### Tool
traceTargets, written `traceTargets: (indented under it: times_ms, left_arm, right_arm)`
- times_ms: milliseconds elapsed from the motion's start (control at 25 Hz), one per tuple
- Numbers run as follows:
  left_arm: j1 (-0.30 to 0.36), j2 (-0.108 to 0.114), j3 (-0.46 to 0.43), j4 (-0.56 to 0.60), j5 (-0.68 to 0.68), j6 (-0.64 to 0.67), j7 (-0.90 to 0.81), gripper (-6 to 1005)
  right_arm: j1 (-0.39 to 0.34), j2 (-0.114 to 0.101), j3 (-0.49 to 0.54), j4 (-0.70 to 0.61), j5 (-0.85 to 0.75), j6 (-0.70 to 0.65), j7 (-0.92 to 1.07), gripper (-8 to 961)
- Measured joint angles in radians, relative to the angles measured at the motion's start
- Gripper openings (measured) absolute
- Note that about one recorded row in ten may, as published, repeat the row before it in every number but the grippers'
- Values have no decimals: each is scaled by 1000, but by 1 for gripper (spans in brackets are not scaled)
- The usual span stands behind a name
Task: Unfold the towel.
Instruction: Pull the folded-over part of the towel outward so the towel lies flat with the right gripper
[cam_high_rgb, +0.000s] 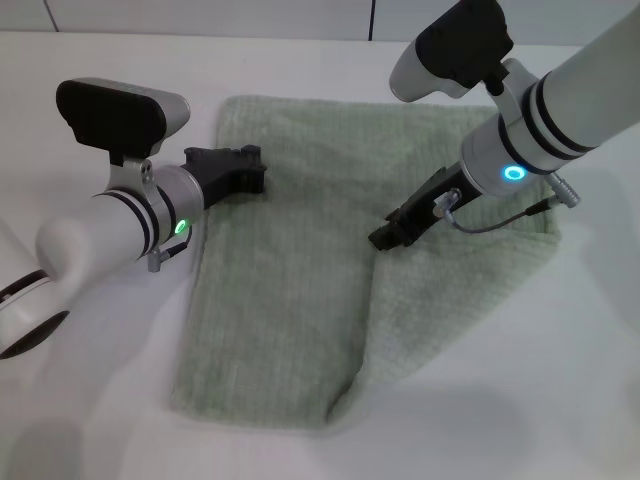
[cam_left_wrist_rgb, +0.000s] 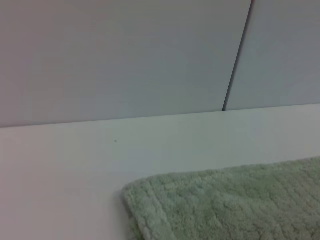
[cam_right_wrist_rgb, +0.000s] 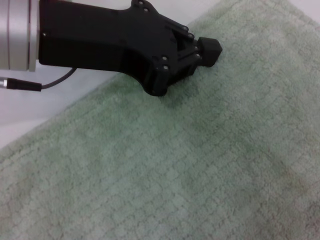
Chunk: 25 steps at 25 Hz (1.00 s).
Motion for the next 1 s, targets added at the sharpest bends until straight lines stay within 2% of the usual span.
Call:
traceTargets:
  times_ms: [800,1000]
  left_arm:
    - [0,2,0,0,0,0,-2,10]
    - [0,2,0,0,0,0,-2,10]
  right_arm:
    - [8,0,0,3,-7,0,0,107]
    - [0,0,0,22,-9,6,0,72]
